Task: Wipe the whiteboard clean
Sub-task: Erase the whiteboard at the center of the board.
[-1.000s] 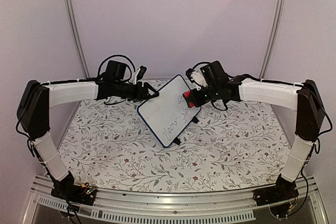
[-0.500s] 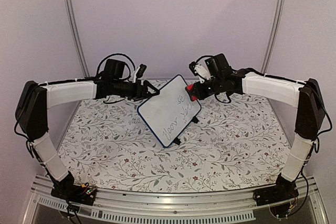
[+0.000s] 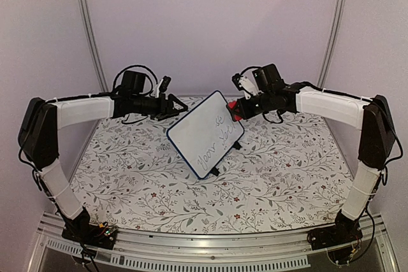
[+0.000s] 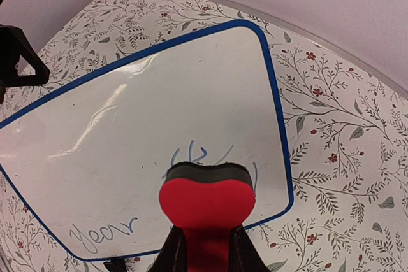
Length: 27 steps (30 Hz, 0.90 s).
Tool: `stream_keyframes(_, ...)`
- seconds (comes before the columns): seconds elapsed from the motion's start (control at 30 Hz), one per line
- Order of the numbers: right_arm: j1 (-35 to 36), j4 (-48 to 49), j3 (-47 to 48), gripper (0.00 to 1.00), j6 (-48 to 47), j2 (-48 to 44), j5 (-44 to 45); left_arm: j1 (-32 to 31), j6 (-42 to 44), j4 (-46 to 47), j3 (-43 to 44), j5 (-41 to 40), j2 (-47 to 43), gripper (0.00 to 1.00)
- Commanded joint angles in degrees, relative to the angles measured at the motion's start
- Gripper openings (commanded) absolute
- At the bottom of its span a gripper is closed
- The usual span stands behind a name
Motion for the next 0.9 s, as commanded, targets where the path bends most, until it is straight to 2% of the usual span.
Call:
stream_keyframes(0.0, -0.33, 1.07, -0.32, 0.05, 0.97, -0.13, -0.84, -1.03, 0.27, -1.06, 2.29, -1.13, 1.16, 0.65)
stream_keyframes(0.5, -0.33, 4.25, -5.18, 0.05, 4.12, -3.61, -3.1, -5.6, 3.1, -5.63, 3.23, -7.34, 1.12, 0.61)
stream_keyframes(0.63, -0.21, 4.05, -5.72, 0.05, 4.62, -3.72, -2.9, -5.19, 3.26, -5.6, 3.28, -8.08, 0.58, 0.56)
stream_keyframes(0.87, -0.02, 4.25, -5.45, 0.05, 4.61, -3.19, -1.48, -5.21, 3.07, -5.08, 3.14, -7.04, 1.08, 0.38)
